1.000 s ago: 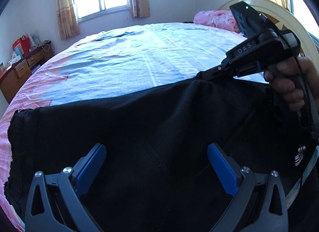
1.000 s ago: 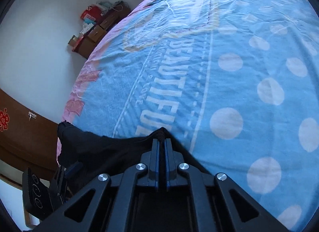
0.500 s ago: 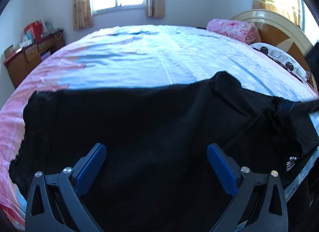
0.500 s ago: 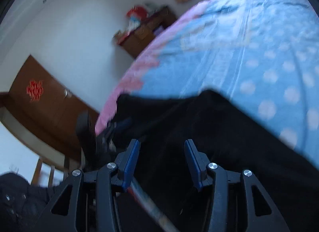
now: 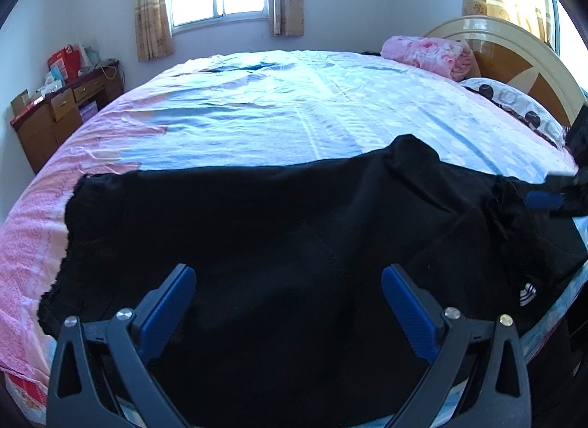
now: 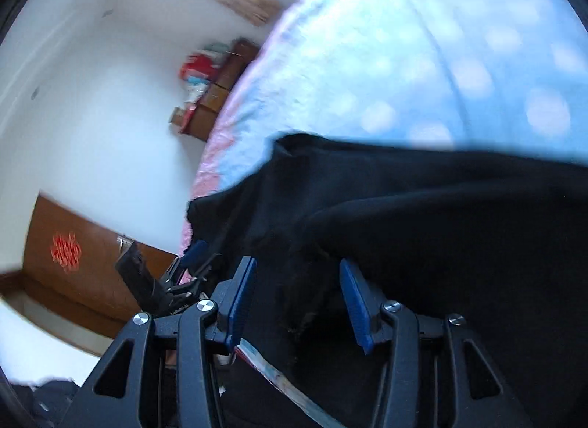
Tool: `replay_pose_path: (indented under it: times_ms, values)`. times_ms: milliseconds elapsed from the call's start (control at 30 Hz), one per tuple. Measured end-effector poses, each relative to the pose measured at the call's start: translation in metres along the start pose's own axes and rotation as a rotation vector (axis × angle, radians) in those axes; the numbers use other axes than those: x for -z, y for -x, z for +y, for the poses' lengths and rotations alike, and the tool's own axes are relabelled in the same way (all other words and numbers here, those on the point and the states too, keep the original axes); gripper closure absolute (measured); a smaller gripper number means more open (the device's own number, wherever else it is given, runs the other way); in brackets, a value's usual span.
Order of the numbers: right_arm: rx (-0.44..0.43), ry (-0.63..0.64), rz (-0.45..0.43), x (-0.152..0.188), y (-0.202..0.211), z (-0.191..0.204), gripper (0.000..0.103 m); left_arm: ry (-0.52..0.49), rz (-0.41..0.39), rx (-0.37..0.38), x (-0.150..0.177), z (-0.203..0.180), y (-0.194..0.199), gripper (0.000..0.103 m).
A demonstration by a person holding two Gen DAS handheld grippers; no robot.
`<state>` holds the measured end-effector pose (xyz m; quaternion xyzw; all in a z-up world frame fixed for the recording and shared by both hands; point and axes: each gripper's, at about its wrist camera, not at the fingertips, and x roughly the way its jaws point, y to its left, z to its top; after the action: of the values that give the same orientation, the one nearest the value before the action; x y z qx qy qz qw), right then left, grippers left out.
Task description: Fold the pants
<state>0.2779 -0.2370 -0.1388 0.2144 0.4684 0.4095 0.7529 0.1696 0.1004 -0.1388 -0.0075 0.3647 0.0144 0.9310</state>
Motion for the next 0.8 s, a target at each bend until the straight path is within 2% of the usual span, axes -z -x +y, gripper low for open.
replay_pose_path:
  times_ms: [100, 167, 233, 300, 367, 433, 467, 533, 600, 733, 800]
  values:
    - [-0.086, 0.025, 0.0, 0.001, 0.002, 0.018, 0.052, 0.005, 0.008, -0.008, 0.003, 0.005, 0.002, 0.0]
    - [-0.102, 0.049, 0.03, 0.006, -0.003, 0.024, 0.047, 0.013, 0.009, -0.012, 0.004, 0.009, 0.003, 0.0]
    - [-0.033, 0.05, 0.086, 0.015, -0.019, 0.018, 0.047, 0.012, 0.009, -0.025, 0.006, 0.014, 0.005, 0.0]
    - [0.061, -0.005, 0.151, 0.024, -0.039, -0.004, 0.047, 0.007, 0.007, -0.043, 0.006, 0.019, 0.007, 0.0]
    - [0.01, -0.035, 0.118, 0.025, -0.036, -0.011, 0.047, 0.001, 0.007, -0.072, 0.008, 0.032, 0.012, 0.0]
    - [0.043, -0.018, 0.124, 0.022, -0.033, -0.003, 0.047, -0.015, 0.006, -0.101, 0.009, 0.045, 0.017, 0.0]
    - [0.093, 0.015, 0.119, 0.022, -0.032, 0.005, 0.047, -0.033, 0.0, -0.141, 0.01, 0.058, 0.023, 0.0]
    - [0.209, 0.177, 0.084, 0.024, -0.029, 0.035, 0.047, -0.034, -0.007, -0.211, 0.01, 0.082, 0.029, 0.0]
    - [0.26, 0.307, 0.046, 0.026, -0.026, 0.062, 0.047, -0.011, -0.001, -0.243, 0.009, 0.107, 0.032, 0.0]
    - [0.317, 0.499, -0.022, 0.031, -0.037, 0.108, 0.047, 0.09, 0.023, -0.189, 0.002, 0.156, 0.015, 0.0]
    - [0.356, 0.578, -0.03, 0.034, -0.048, 0.121, 0.047, 0.149, 0.031, -0.11, 0.0, 0.169, 0.004, 0.0]
